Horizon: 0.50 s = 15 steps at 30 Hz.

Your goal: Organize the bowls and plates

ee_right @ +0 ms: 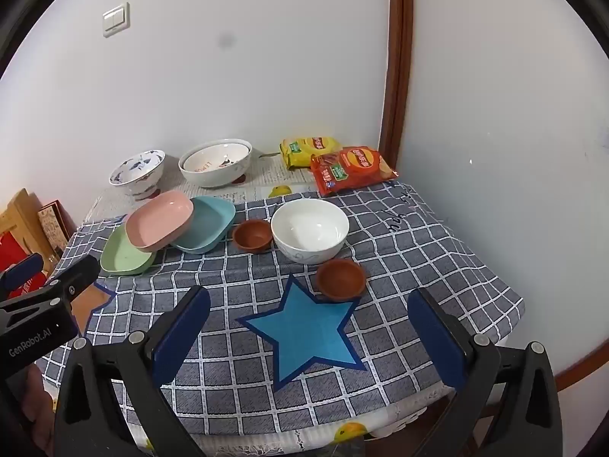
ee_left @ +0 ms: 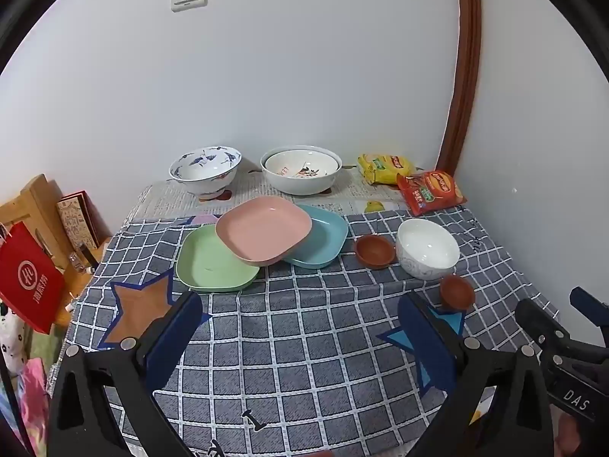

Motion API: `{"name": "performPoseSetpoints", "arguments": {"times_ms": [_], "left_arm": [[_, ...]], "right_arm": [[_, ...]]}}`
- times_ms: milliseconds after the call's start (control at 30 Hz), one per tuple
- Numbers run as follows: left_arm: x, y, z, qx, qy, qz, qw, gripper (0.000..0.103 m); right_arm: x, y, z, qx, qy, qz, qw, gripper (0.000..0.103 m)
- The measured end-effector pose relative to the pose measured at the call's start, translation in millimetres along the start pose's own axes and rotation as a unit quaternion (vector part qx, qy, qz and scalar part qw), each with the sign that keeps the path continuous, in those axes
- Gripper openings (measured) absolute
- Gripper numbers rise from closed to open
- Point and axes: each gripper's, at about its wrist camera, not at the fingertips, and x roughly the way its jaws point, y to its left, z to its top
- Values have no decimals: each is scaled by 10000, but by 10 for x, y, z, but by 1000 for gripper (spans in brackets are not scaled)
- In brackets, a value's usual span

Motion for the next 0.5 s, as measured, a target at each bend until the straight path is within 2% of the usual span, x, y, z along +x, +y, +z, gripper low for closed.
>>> {"name": "performPoseSetpoints", "arguments": {"times_ms": [100, 133, 300, 500], "left_arm": [[14, -23, 9, -101, 68, -63, 9999, 103], [-35, -29, -1, -132, -53, -87, 9999, 103], [-71, -116, 23, -81, -80, -23, 9999, 103], [-92, 10, 77, -140, -42, -81, 9999, 103]], "right_arm": [[-1, 16, -11, -2, -37, 16, 10000, 102], [-4, 22, -16, 6, -47, 20, 10000, 102], [-60, -13, 21, 5, -43, 66, 10000, 102], [-113, 7, 83, -75, -69, 14, 9999, 102]]}}
